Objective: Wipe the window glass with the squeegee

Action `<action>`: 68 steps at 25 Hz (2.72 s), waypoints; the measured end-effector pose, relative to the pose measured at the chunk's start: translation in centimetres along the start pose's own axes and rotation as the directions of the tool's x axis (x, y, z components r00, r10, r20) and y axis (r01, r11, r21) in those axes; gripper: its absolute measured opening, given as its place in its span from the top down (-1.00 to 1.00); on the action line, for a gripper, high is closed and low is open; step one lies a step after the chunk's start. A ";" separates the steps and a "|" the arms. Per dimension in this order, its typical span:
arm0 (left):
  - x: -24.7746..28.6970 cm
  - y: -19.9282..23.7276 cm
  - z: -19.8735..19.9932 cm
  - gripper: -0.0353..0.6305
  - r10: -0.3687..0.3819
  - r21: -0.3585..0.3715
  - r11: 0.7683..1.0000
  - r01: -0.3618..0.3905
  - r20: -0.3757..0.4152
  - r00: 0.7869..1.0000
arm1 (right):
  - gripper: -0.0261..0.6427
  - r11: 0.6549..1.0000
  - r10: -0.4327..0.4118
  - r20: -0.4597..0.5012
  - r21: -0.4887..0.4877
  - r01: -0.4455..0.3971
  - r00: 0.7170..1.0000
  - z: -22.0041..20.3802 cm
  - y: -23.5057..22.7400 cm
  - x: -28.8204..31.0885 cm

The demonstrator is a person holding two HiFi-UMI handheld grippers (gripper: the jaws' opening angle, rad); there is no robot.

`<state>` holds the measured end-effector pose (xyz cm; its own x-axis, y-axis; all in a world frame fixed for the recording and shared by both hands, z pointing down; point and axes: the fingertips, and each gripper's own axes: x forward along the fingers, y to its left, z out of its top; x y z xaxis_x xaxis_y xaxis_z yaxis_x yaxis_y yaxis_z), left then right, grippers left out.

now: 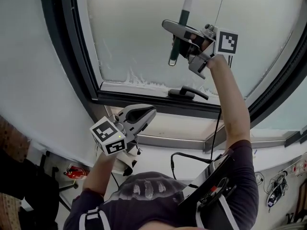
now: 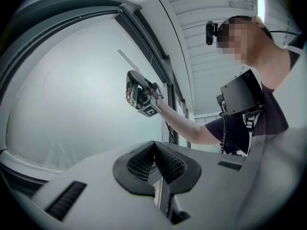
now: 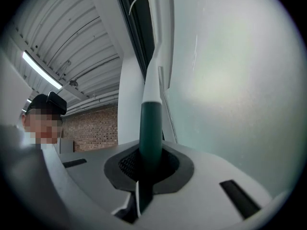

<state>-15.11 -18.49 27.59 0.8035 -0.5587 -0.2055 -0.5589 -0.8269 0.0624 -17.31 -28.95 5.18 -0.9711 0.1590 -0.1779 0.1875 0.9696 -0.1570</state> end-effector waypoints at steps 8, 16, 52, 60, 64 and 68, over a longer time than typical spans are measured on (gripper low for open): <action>0.9 0.6 -0.8 0.88 0.022 -0.012 1.000 -0.022 0.011 1.000 | 0.88 0.998 0.048 -0.016 0.034 -0.047 0.999 1.7 0.0 -0.1; 1.1 1.1 -1.6 0.88 0.013 -0.045 0.999 -0.012 0.013 1.000 | 0.88 0.998 0.033 -0.010 0.051 -0.032 0.999 1.7 -0.3 -0.4; -1.8 -1.3 -4.1 0.88 -0.079 -0.133 0.988 0.074 -0.034 0.996 | 0.88 0.988 -0.075 0.050 0.141 0.067 0.996 -4.4 -0.9 -1.7; -2.6 -1.9 -5.4 0.88 -0.067 -0.158 0.986 0.060 -0.041 0.997 | 0.88 0.983 -0.071 0.043 0.176 0.062 0.997 -8.1 -0.9 -2.2; -2.7 -2.1 -5.9 0.88 -0.077 -0.159 0.985 0.068 -0.047 0.996 | 0.88 0.979 -0.076 0.039 0.193 0.067 0.996 -9.6 -1.1 -2.5; -2.5 -2.4 -5.2 0.88 -0.079 -0.169 0.983 0.069 -0.056 0.995 | 0.88 0.976 -0.084 0.037 0.206 0.075 0.996 -9.8 -1.1 -2.5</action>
<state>-14.75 -15.43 33.04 0.8555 -0.4942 -0.1544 -0.4597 -0.8623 0.2125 -16.50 -28.56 15.31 -0.9773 0.0699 -0.2000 0.1407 0.9198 -0.3662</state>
